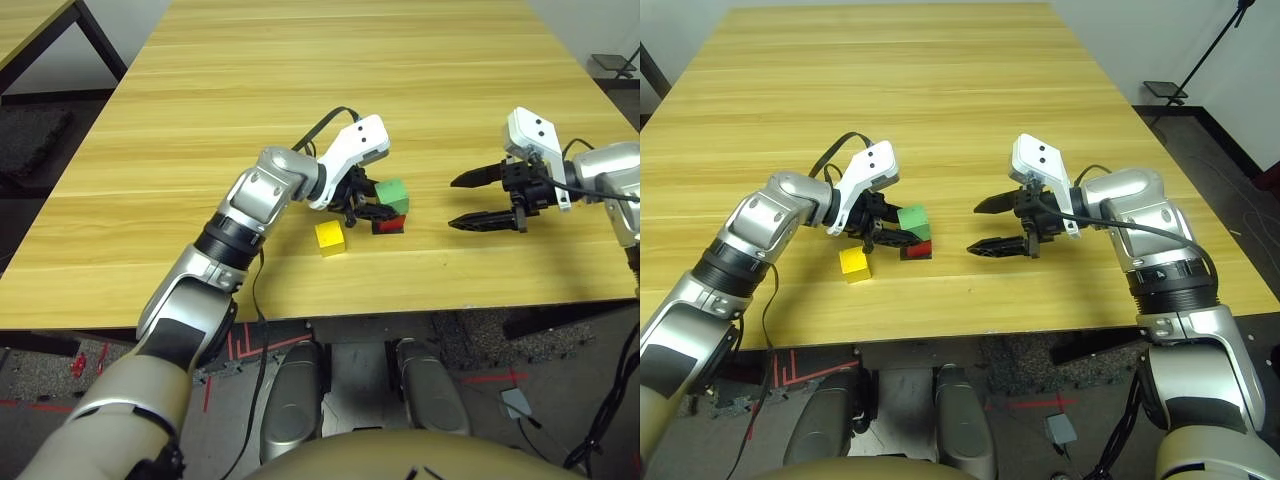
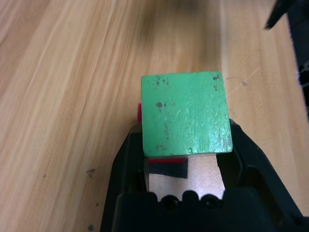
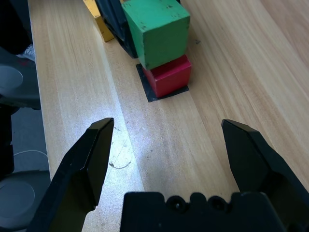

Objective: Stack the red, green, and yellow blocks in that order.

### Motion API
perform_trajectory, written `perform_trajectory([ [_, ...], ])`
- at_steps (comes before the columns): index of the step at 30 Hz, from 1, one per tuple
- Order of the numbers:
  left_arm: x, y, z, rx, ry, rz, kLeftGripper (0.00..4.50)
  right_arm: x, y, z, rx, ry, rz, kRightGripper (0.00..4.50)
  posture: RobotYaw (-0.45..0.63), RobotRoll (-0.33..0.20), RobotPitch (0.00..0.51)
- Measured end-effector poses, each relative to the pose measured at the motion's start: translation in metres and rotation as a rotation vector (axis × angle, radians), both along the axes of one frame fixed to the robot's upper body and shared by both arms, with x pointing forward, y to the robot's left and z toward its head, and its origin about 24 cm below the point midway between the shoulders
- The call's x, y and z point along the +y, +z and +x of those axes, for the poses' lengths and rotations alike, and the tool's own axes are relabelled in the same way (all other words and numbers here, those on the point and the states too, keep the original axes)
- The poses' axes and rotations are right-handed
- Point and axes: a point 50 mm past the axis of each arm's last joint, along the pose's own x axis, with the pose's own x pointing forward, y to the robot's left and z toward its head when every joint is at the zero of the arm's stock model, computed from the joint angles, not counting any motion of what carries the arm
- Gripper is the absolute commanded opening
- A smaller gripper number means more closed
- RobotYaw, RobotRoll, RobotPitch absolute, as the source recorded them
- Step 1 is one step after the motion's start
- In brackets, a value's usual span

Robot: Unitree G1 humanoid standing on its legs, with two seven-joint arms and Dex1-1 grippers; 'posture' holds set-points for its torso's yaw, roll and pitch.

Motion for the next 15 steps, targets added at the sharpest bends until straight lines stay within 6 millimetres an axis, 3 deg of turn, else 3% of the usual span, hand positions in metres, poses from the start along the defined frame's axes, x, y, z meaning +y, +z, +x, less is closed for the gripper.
perform_trajectory([
  [15, -0.0061, -0.0054, 0.0029, -0.008, -0.016, -0.009, 2.09, -0.0036, -0.0002, -0.0021, 0.003, -0.017, -0.014, 4.5, 0.12, -0.053, 0.114],
])
